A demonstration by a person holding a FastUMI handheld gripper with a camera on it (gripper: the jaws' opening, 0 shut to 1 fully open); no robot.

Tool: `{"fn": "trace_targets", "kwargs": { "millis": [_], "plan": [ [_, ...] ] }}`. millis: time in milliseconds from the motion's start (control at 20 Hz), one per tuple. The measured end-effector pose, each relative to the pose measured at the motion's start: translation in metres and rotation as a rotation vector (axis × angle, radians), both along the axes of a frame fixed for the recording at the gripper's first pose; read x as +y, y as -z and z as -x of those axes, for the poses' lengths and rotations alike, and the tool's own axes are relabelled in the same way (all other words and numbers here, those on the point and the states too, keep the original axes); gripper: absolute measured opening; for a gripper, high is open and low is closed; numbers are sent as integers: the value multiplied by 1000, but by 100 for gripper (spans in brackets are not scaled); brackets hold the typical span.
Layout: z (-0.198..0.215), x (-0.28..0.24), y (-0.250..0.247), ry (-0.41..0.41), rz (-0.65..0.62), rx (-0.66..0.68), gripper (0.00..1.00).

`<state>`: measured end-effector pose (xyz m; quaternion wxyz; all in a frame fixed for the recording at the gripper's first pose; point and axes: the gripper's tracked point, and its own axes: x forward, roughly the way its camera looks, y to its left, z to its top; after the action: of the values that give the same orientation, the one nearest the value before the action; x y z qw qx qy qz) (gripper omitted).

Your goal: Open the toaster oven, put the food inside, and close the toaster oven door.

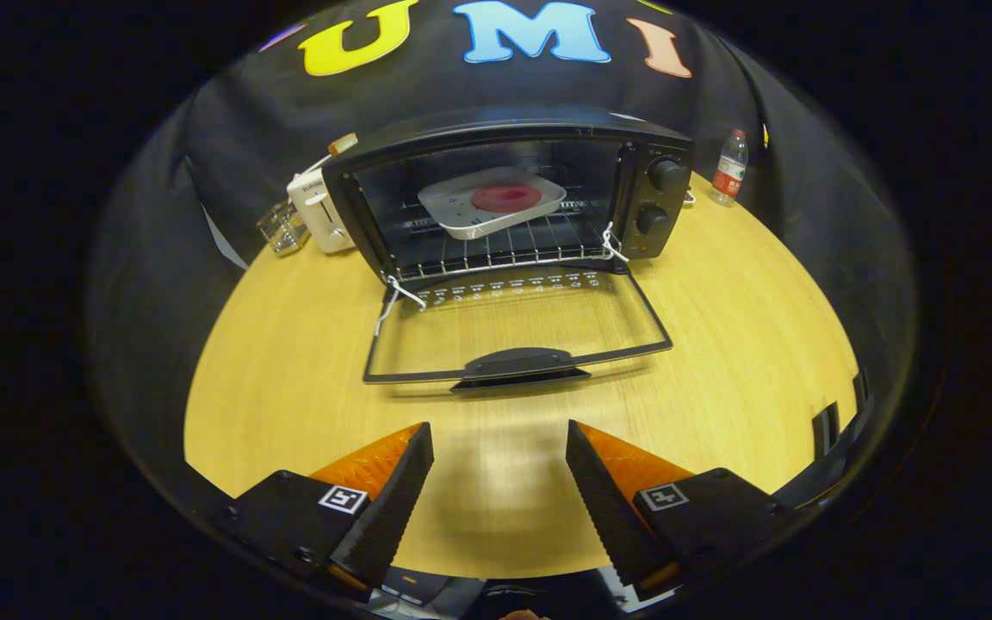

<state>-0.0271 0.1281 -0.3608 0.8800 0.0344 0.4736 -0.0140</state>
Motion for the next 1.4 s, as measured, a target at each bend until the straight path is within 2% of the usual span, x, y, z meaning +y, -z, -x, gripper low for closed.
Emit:
{"fn": "trace_targets", "kwargs": {
  "millis": [450, 650, 1100, 1400],
  "plan": [
    [-22, -16, 42, -76, 84, 91, 99],
    [-23, -16, 55, -67, 74, 152, 99],
    [-40, -15, 59, -26, 44, 161, 99],
    [-38, -15, 39, -29, 59, 85, 99]
  ]
}}
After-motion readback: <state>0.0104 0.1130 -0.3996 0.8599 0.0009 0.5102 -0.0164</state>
